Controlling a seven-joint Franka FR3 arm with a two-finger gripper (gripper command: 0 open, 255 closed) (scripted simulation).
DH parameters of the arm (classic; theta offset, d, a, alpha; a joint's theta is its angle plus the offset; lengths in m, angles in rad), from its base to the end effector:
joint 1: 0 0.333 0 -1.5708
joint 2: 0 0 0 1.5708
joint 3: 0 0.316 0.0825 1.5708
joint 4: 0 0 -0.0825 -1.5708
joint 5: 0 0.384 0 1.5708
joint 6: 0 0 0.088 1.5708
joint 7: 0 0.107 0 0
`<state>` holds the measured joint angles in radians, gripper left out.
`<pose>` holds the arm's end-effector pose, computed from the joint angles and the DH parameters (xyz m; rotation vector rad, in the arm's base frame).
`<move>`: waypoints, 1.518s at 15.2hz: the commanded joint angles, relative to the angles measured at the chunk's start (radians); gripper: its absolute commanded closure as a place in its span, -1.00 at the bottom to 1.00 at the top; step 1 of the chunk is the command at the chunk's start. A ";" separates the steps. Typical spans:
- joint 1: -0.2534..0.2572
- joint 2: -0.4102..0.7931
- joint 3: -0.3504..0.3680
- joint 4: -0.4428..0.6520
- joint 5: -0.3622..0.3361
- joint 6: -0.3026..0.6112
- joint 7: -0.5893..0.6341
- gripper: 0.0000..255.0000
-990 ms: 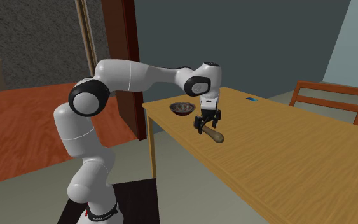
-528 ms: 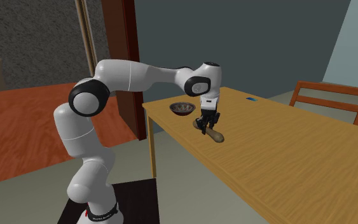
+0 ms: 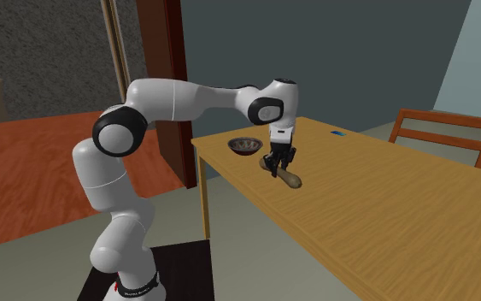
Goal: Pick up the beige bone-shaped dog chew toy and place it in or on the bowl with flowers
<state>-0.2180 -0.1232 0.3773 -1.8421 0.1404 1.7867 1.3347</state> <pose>0.5222 0.1058 0.5764 -2.5008 1.7158 0.0290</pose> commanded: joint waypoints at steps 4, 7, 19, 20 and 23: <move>-0.001 0.007 -0.001 0.076 -0.004 -0.069 0.008 1.00; -0.002 0.015 -0.001 0.125 -0.008 -0.110 0.014 1.00; 0.001 0.072 0.005 0.351 -0.030 -0.281 0.044 1.00; 0.012 0.070 0.018 0.349 -0.030 -0.279 0.067 1.00; 0.046 0.070 0.057 0.351 -0.033 -0.272 0.141 1.00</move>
<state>-0.1824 -0.0520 0.4225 -1.4900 0.1079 1.5115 1.4517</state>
